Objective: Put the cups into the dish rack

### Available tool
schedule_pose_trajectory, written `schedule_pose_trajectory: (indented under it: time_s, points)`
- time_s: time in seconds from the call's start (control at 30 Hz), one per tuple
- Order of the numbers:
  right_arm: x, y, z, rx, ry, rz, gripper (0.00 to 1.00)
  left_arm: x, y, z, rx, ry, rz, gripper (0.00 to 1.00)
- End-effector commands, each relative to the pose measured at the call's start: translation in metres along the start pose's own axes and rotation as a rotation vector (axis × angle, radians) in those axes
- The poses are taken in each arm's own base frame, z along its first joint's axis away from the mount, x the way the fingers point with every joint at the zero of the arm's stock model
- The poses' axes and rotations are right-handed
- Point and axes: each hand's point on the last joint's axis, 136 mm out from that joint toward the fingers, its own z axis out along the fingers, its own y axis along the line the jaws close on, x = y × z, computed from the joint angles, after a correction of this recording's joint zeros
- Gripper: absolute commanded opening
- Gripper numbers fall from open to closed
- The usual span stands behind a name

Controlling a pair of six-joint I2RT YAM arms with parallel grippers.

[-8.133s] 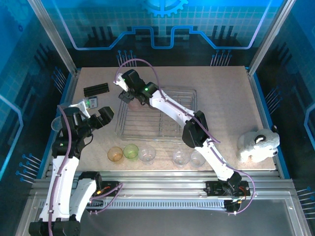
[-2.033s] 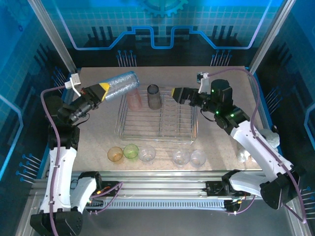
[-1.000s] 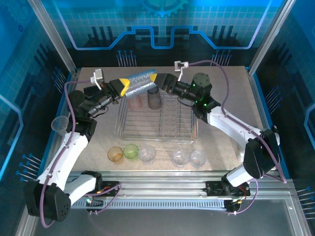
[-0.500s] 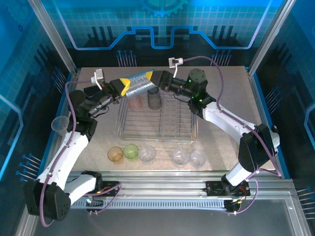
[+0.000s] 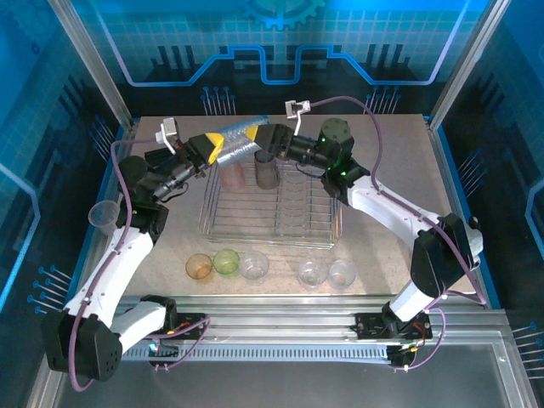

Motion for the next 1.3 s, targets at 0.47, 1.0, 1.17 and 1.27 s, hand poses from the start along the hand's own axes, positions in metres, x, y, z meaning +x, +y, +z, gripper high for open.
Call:
schedule_pose_trajectory:
  time_s: [0.47,1.0,1.17,1.27]
  points:
    - [-0.007,0.022,0.011,-0.034,-0.043,-0.095,0.79,0.004,-0.007,0.0,0.042,0.003,0.03,0.0]
    - [-0.016,0.022,0.001,0.012,-0.102,-0.174,0.49,0.007,0.006,-0.004,-0.024,-0.004,0.034,0.88]
    - [-0.013,0.012,-0.013,0.189,-0.044,-0.285,0.45,0.011,0.013,-0.016,-0.122,-0.017,0.107,0.99]
    - [-0.01,0.007,-0.023,0.302,0.007,-0.374,0.44,0.011,0.019,-0.028,-0.212,-0.033,0.184,0.99]
